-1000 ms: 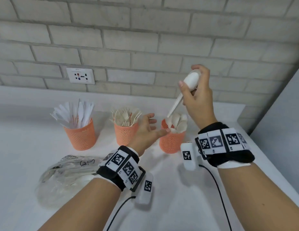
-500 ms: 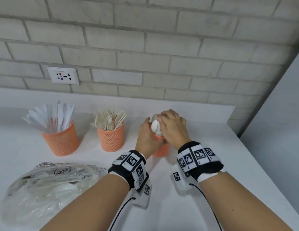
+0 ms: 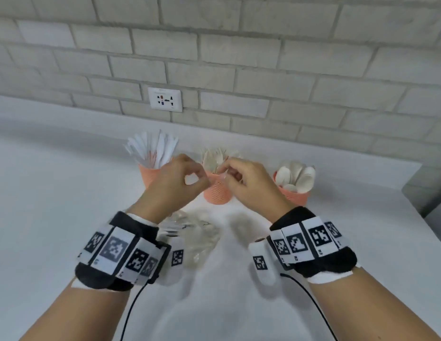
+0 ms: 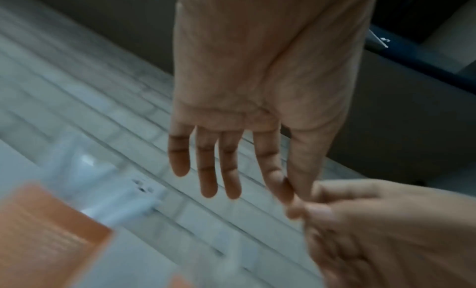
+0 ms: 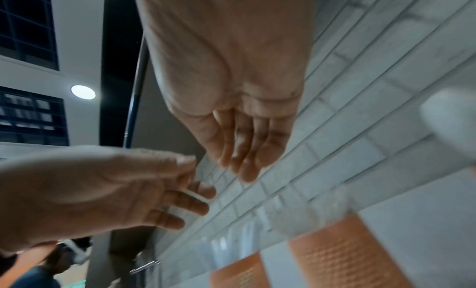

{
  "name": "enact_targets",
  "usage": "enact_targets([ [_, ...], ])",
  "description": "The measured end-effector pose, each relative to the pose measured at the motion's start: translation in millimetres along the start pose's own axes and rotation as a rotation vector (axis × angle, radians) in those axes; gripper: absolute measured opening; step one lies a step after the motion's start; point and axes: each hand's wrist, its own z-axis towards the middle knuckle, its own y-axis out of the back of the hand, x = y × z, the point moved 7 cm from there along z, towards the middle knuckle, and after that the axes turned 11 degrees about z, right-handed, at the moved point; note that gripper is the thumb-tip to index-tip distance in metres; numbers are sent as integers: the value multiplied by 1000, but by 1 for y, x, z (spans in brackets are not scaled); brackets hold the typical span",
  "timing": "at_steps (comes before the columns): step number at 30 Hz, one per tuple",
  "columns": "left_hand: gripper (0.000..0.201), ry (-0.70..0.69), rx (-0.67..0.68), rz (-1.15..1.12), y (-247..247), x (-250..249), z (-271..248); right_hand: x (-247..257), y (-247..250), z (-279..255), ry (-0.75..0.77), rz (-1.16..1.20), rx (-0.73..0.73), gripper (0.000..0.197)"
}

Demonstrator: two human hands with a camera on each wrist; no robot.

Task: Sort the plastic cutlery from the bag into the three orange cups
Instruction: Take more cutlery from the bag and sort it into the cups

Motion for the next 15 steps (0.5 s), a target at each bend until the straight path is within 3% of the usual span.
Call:
enact_targets([
  [3, 21, 199, 256, 226, 7, 68, -32, 15, -66, -10, -41, 64, 322, 18],
  [5, 19, 343, 403, 331, -2, 107, -50, 19, -105, -18, -65, 53, 458, 21],
  [10, 38, 534, 300, 400, -23, 147, -64, 1, -162, -28, -205, -134, 575, 35],
  [13, 65, 459, 371, 319, -36, 153, -65, -7, -171, -26, -225, -417, 572, 33],
  [15, 81, 428, 419, 235, -40, 154, -66, -13, -175, -28, -272, -532, 586, 62],
])
